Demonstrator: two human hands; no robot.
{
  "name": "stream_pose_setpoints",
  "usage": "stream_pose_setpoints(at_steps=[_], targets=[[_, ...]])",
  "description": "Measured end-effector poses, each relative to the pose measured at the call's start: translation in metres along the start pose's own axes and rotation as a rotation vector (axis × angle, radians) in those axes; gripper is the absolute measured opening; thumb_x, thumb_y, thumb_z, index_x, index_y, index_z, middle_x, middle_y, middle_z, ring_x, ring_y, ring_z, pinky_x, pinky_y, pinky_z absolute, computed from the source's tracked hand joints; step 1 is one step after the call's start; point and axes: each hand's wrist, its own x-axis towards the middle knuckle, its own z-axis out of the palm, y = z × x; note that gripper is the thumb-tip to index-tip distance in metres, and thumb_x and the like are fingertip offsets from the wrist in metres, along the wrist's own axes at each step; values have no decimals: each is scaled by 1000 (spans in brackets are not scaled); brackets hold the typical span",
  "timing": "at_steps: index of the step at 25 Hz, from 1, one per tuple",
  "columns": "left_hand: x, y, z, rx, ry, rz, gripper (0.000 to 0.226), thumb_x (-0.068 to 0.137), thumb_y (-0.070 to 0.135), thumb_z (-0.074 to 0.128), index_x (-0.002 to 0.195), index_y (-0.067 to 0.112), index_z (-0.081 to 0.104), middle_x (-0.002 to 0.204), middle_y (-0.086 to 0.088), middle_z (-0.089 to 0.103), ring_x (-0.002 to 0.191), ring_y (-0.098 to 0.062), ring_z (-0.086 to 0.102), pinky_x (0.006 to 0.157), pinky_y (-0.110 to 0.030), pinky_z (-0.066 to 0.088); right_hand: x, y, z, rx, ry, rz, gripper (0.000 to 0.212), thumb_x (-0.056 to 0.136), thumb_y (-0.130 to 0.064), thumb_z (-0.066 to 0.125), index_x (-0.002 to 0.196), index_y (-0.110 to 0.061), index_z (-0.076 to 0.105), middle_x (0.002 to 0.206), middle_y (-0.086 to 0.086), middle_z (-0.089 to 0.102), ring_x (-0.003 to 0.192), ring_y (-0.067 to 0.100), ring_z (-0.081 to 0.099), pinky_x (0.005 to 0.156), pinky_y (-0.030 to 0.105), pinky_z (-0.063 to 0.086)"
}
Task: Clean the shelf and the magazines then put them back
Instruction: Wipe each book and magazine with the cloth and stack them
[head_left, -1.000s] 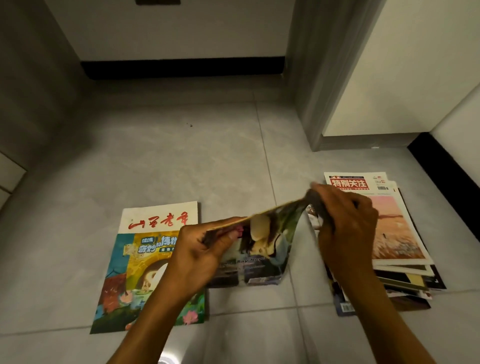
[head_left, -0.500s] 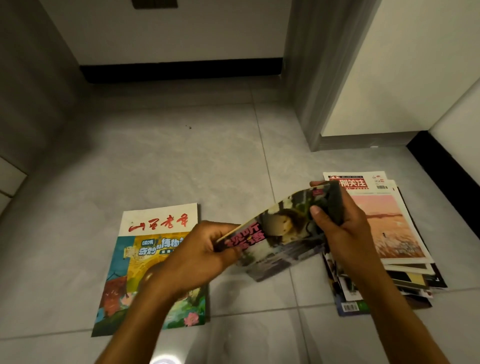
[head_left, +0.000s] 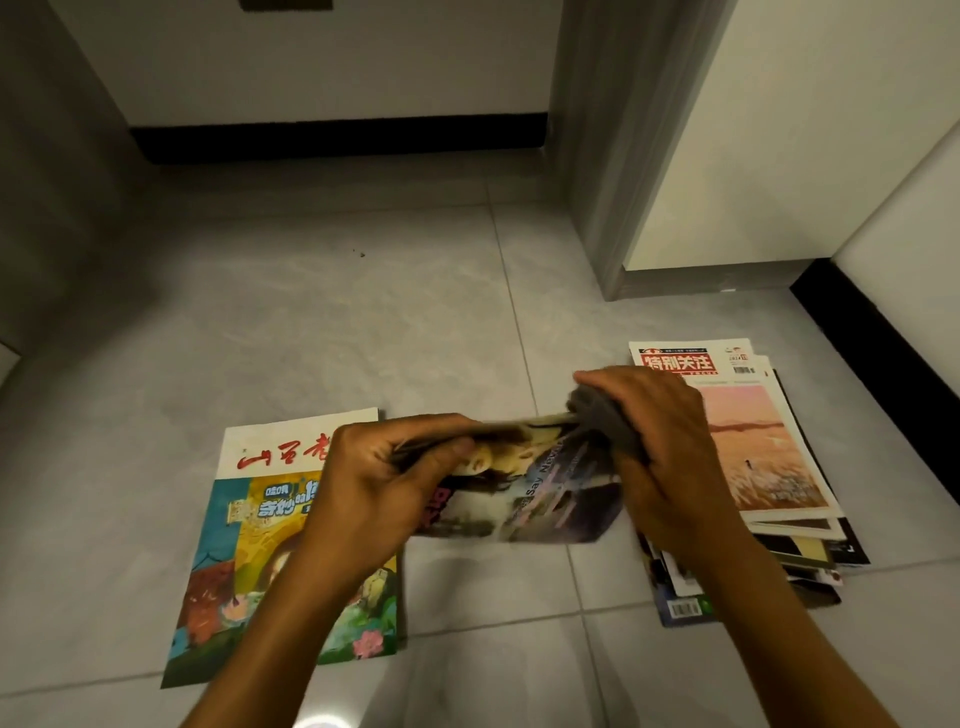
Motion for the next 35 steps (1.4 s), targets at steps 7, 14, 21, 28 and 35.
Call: stream_pose_setpoints(at_steps=[7, 14, 21, 28, 35], targets=[[-8, -17, -3, -290, 146, -289, 14, 73, 21, 69, 79, 31, 77, 84, 9, 76, 81, -6, 72, 66, -16, 55, -19, 31, -12, 801, 139, 804, 26, 94, -21, 52, 113, -38, 56, 110, -3, 66, 104, 20, 62, 86, 42, 51], [0, -35, -40, 86, -269, -355, 31, 75, 31, 79, 103, 39, 70, 99, 12, 74, 93, -1, 68, 71, -28, 59, 2, 9, -31, 419, -113, 357, 17, 96, -37, 50, 113, -40, 53, 107, -18, 61, 102, 4, 62, 68, 19, 55], [2, -25, 16, 232, 39, 66, 23, 89, 17, 66, 106, 32, 70, 98, 11, 71, 88, -3, 65, 75, -19, 55, 26, -46, -5, -134, -159, -166, 44, 90, -39, 40, 125, -18, 56, 114, 1, 62, 100, 15, 53, 86, 30, 40], [5, -32, 4, 290, 52, 107, 24, 87, 15, 66, 99, 35, 72, 89, 23, 70, 85, -3, 66, 75, -24, 55, -21, 11, -14, 52, -283, 199, 34, 96, -54, 41, 114, -29, 55, 81, -22, 57, 78, -10, 59, 64, 5, 41], [3, -43, 31, 468, 125, 47, 42, 92, 32, 59, 132, 20, 55, 131, 2, 55, 122, -16, 46, 102, -35, 35, -76, 24, 8, 467, 25, 740, 10, 95, -23, 54, 99, -28, 62, 93, -2, 68, 78, 2, 67, 64, 14, 52]])
